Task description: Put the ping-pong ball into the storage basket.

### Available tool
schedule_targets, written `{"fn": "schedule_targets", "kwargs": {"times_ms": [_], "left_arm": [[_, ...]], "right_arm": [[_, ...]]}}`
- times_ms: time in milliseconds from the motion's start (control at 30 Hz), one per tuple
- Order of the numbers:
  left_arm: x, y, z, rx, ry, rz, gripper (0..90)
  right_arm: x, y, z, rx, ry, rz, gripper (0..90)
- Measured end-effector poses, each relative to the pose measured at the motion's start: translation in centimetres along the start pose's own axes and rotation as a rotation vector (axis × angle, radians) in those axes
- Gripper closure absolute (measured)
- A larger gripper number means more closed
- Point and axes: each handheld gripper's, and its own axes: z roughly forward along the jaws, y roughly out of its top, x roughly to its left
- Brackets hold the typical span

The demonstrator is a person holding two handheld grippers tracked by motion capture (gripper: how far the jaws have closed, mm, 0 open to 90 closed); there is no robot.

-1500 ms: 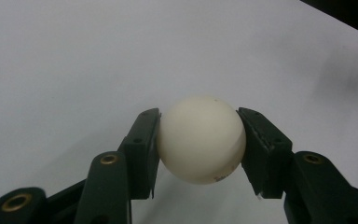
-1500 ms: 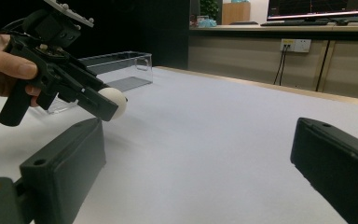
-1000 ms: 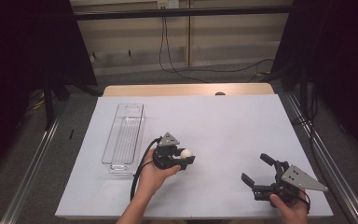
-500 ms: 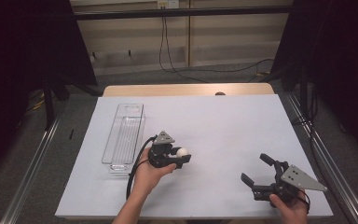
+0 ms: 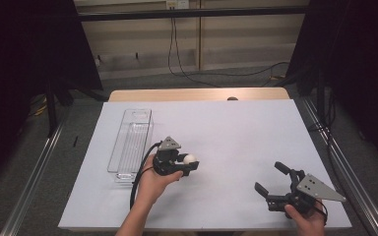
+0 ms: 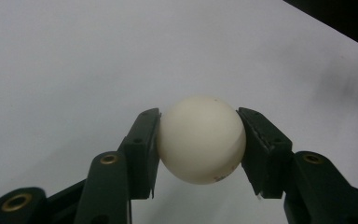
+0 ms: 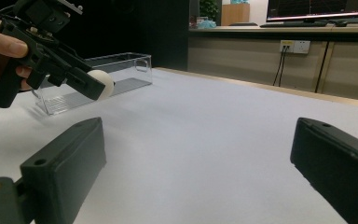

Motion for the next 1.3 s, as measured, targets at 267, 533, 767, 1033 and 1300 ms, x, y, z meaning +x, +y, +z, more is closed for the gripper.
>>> {"fn": "schedule_targets", "kwargs": {"times_ms": [267,533,767,1033,1300], "left_arm": [[0.3,0.1,-0.4,0.008,0.003,-0.005,51.0],[0.6,0.2,-0.9,-0.006,0.007,-0.021,51.0],[0.9,0.2,-1.2,-0.008,0.009,-0.029,51.0],[1.3,0.2,-1.5,-0.016,0.011,-0.037,51.0],[1.5,0.1,-1.9,-0.019,0.017,-0.053,51.0]], "right_arm": [[0.0,0.0,0.0,-0.004,-0.003,0.002,2.9],[0.0,0.0,0.0,-0.003,-0.001,0.003,2.9],[0.0,0.0,0.0,-0.003,0.0,0.003,2.9],[0.0,0.0,0.0,-0.004,-0.003,0.002,2.9],[0.0,0.0,0.0,-0.003,0.0,0.0,3.0]]}}
